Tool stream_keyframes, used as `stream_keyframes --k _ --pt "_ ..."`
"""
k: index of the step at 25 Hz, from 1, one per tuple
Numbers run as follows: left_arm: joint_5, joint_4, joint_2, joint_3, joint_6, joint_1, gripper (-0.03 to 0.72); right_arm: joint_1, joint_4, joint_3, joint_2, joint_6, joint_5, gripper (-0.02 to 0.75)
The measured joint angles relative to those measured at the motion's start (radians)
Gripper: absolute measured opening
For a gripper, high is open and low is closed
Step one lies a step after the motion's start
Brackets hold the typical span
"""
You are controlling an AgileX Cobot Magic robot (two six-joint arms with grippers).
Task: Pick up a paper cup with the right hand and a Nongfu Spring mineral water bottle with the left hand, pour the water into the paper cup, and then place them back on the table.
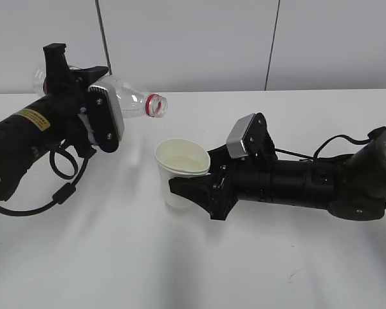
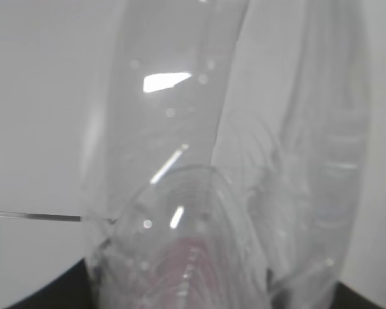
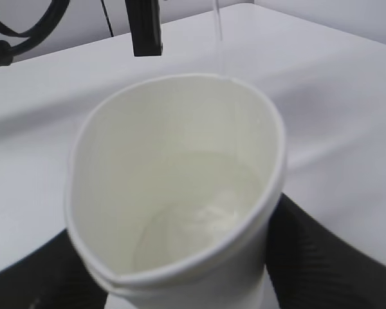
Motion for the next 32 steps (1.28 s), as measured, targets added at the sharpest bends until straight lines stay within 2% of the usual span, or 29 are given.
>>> stream_keyframes --k 8,11,18,22,27,32 --pt "-0.001 -0.002 0.0 0.0 -0.163 0.0 0.311 0.0 0.033 0.0 0.0 -0.005 0.0 0.492" --pt "-0.001 -0.008 0.0 0.0 -0.298 0.0 0.311 0.0 0.053 0.0 0.0 -0.006 0.001 0.492" --pt "0.008 -0.108 0.0 0.0 -0.657 0.0 0.311 0.0 0.137 0.0 0.0 -0.007 0.063 0.492" --pt "0.048 -0.156 0.0 0.0 -0.824 0.0 0.311 0.0 0.177 0.0 0.0 -0.008 0.068 0.492" --pt "0.088 -0.172 0.0 0.0 -0.938 0.0 0.311 0.0 0.266 0.0 0.0 -0.043 0.085 0.492" --pt "0.095 -0.173 0.005 0.0 -1.004 0.0 0.31 0.0 0.388 0.0 0.0 -0.101 0.137 0.492"
